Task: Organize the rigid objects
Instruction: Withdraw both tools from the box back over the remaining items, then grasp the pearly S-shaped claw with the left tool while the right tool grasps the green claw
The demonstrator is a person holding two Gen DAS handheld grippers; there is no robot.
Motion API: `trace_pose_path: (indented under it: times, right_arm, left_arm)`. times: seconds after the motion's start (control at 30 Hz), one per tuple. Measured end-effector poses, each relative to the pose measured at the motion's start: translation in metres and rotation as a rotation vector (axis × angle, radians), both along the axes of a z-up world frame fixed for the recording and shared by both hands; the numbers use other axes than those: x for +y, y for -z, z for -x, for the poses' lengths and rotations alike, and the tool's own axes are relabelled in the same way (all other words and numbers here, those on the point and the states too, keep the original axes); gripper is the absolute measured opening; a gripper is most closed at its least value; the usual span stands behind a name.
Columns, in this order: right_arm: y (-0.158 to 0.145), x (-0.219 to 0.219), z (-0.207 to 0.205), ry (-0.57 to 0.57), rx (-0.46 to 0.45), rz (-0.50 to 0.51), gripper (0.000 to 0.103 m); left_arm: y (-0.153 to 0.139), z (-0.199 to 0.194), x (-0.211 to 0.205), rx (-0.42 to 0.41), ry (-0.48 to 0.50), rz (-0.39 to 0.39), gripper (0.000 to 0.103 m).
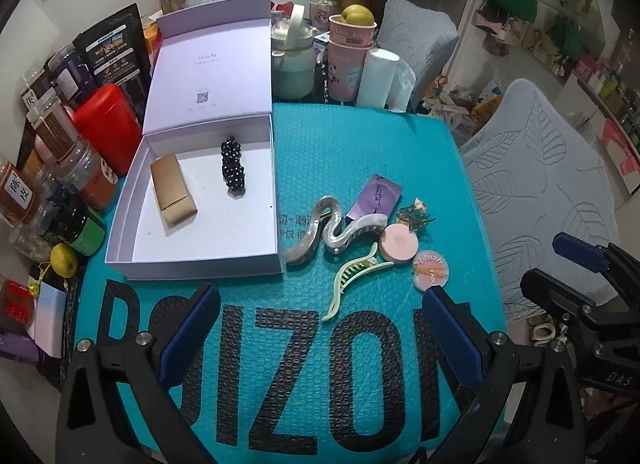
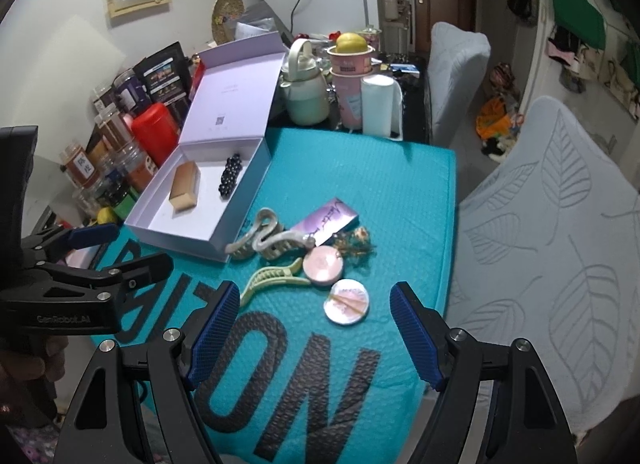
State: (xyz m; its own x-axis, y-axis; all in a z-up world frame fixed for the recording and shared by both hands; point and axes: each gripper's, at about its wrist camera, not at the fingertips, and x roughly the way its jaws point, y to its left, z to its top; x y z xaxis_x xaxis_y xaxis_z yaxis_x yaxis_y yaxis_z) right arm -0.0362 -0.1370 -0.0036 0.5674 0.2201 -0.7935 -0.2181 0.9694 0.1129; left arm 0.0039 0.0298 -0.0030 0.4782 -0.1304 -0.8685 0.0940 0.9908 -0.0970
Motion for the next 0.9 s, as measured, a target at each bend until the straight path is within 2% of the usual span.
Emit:
trace_pose_path:
  times: [0.17, 0.63, 0.9]
  right_arm:
    - [0.014, 0.002, -0.004, -0.017, 0.008, -0.005, 0.078]
    - [0.056, 0.005, -0.03, -0.028, 0.109, 0.007, 0.078]
    - [0.084, 0.027, -0.047, -0.071, 0.175, -0.013, 0.078]
  left_arm:
    - [0.012, -0.003, -0.001, 0.01, 0.033, 0.026, 0.103]
    - [0.045, -0.023, -0.006, 0.079, 0.097, 0.042, 0.103]
    - [0.043, -0.028, 0.01, 0.037, 0.089, 0.032, 0.103]
